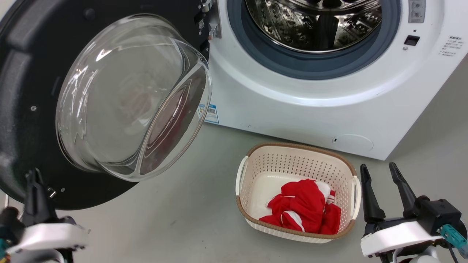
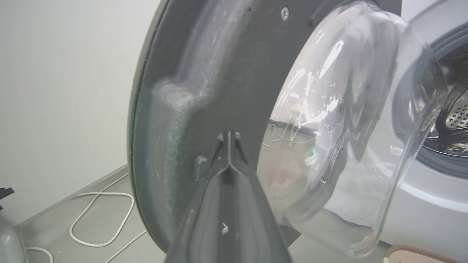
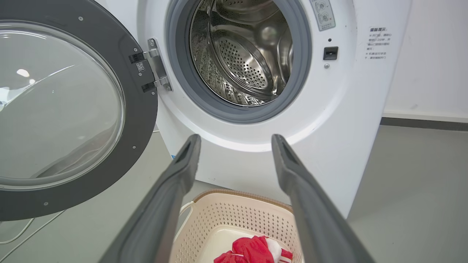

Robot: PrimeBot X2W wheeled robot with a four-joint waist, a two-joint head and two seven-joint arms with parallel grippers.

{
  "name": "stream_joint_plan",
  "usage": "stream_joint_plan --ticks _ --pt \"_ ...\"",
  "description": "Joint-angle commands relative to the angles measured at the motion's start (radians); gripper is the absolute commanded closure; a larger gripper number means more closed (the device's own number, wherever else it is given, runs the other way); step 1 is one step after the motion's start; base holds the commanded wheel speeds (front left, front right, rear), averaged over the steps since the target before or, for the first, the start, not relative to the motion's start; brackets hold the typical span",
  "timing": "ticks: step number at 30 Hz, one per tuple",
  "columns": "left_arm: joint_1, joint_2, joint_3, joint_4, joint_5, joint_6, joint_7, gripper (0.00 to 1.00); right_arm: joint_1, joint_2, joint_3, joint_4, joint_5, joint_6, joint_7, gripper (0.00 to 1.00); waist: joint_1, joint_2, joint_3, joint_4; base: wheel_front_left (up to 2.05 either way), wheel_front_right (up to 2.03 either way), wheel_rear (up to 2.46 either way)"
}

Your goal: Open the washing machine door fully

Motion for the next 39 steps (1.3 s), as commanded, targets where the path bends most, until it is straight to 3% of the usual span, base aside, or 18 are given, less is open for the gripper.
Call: stream_joint_plan --ticks 1,4,5,6,7,8,16,24,26,39 --pt "0.043 -0.027 -0.015 -0.024 0.026 -0.018 -0.003 1.0 0.004 0.001 -0.002 0.009 0.008 -0.001 -0.004 0.0 -0.0001 0.0 -0.025 -0.005 0.0 0.0 0.0" --pt "0.098 -0.061 -0.047 -0.06 0.055 -0.041 -0.003 1.0 0.011 0.001 0.001 0.012 0.011 -0.001 -0.004 0.0 -0.0001 0.0 -0.048 -0.013 0.0 0.0 0.0" --pt "0.118 -0.073 -0.057 -0.075 0.061 -0.046 -0.003 0.85 0.013 0.001 0.0 0.01 0.009 -0.001 -0.004 0.0 -0.0001 0.0 -0.056 -0.016 0.0 0.0 0.0" --pt "0.136 -0.081 -0.063 -0.085 0.065 -0.049 -0.003 0.54 0.015 0.001 -0.001 0.007 0.008 -0.001 -0.004 0.0 -0.0001 0.0 -0.064 -0.019 0.0 0.0 0.0" --pt "0.136 -0.081 -0.063 -0.085 0.065 -0.049 -0.003 0.54 0.015 0.001 -0.001 0.007 0.008 -0.001 -0.004 0.0 -0.0001 0.0 -0.064 -0.019 0.0 0.0 0.0" --pt "0.155 -0.09 -0.074 -0.096 0.071 -0.05 -0.003 0.02 0.017 0.001 -0.004 0.005 0.009 -0.001 -0.004 0.0 -0.0001 0.0 -0.071 -0.022 0.0 0.0 0.0" --pt "0.207 -0.124 -0.196 -0.141 0.089 -0.07 -0.003 0.0 0.043 0.001 -0.021 -0.033 -0.016 -0.001 -0.004 0.0 -0.0001 0.0 -0.114 -0.069 0.0 0.0 0.0" --pt "0.132 -0.105 -0.258 -0.121 0.115 -0.09 -0.003 0.0 0.041 0.001 -0.031 -0.065 -0.043 -0.001 -0.004 0.0 -0.0001 0.0 -0.128 -0.181 0.0 0.0 0.0" --pt "0.082 -0.095 -0.271 -0.092 0.119 -0.093 -0.003 0.0 0.048 0.001 -0.031 -0.069 -0.069 -0.001 -0.004 0.0 -0.0001 0.0 -0.131 -0.241 0.0 0.0 0.0" --pt "0.085 -0.096 -0.263 -0.068 0.121 -0.097 -0.003 0.0 0.054 0.001 -0.025 -0.049 -0.065 -0.001 -0.004 0.0 -0.0001 0.0 -0.136 -0.262 0.0 0.0 0.0"
